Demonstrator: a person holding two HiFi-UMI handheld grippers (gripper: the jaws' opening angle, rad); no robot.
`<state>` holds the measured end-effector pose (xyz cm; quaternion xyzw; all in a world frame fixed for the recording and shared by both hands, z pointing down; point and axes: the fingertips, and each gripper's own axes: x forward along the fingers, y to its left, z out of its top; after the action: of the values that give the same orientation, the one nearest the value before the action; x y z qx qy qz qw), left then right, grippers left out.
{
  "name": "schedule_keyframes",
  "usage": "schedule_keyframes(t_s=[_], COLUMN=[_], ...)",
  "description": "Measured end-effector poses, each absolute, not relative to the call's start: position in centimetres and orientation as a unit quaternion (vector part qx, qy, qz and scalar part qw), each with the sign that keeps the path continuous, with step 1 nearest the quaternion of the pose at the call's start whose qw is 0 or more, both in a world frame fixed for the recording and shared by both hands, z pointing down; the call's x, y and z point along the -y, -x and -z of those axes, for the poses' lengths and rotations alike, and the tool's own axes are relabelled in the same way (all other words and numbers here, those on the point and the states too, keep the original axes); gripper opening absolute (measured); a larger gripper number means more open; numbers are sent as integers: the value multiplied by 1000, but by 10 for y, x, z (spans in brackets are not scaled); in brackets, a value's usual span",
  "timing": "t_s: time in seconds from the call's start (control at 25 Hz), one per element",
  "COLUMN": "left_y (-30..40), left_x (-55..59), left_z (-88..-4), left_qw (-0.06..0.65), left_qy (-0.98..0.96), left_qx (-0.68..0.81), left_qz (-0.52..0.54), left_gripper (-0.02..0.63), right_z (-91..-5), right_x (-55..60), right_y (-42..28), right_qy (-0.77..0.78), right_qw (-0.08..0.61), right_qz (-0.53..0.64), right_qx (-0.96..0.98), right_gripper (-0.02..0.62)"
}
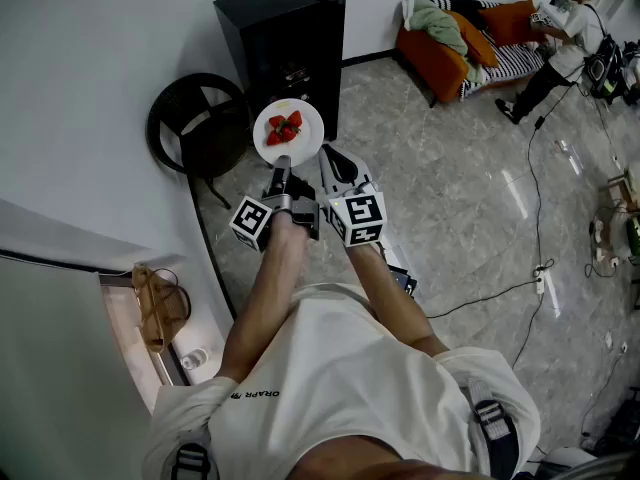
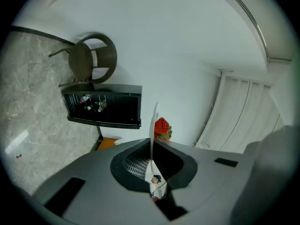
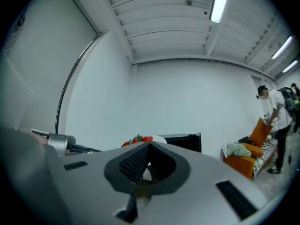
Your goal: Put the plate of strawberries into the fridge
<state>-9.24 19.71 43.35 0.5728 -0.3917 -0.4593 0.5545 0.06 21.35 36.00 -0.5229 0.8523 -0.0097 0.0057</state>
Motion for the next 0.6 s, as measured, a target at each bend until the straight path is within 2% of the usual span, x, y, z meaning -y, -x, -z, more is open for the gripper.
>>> schedule_keyframes(t_s=[0.6], left_y=[90], left_x=[-199], left_z=[-436], left_qw=[555], left_qy=[-573], left_qx=[398], left_qz=[454], left_gripper=[11], right_z=[-366], right_x=[-212], right_y=[-6], right_qy=[523], right_qw=[3], right_qz=[13], right_qx=[-852], right_gripper=[12])
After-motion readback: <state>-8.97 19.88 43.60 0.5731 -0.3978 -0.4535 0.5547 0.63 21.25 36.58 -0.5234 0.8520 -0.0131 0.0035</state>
